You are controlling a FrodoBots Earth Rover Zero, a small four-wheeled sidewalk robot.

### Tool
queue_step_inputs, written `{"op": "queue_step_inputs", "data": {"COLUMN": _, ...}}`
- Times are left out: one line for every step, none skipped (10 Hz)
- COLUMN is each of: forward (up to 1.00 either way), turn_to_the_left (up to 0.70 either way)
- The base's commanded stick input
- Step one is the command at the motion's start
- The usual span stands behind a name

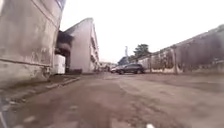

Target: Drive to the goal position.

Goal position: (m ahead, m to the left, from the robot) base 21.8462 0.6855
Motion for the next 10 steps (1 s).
{"op": "queue_step_inputs", "data": {"forward": 0.7, "turn_to_the_left": 0.0}}
{"op": "queue_step_inputs", "data": {"forward": 0.7, "turn_to_the_left": 0.0}}
{"op": "queue_step_inputs", "data": {"forward": 0.7, "turn_to_the_left": 0.0}}
{"op": "queue_step_inputs", "data": {"forward": 0.7, "turn_to_the_left": 0.0}}
{"op": "queue_step_inputs", "data": {"forward": 0.7, "turn_to_the_left": 0.0}}
{"op": "queue_step_inputs", "data": {"forward": 0.7, "turn_to_the_left": 0.0}}
{"op": "queue_step_inputs", "data": {"forward": 0.7, "turn_to_the_left": 0.0}}
{"op": "queue_step_inputs", "data": {"forward": 0.7, "turn_to_the_left": 0.0}}
{"op": "queue_step_inputs", "data": {"forward": 0.7, "turn_to_the_left": 0.0}}
{"op": "queue_step_inputs", "data": {"forward": 0.7, "turn_to_the_left": 0.0}}
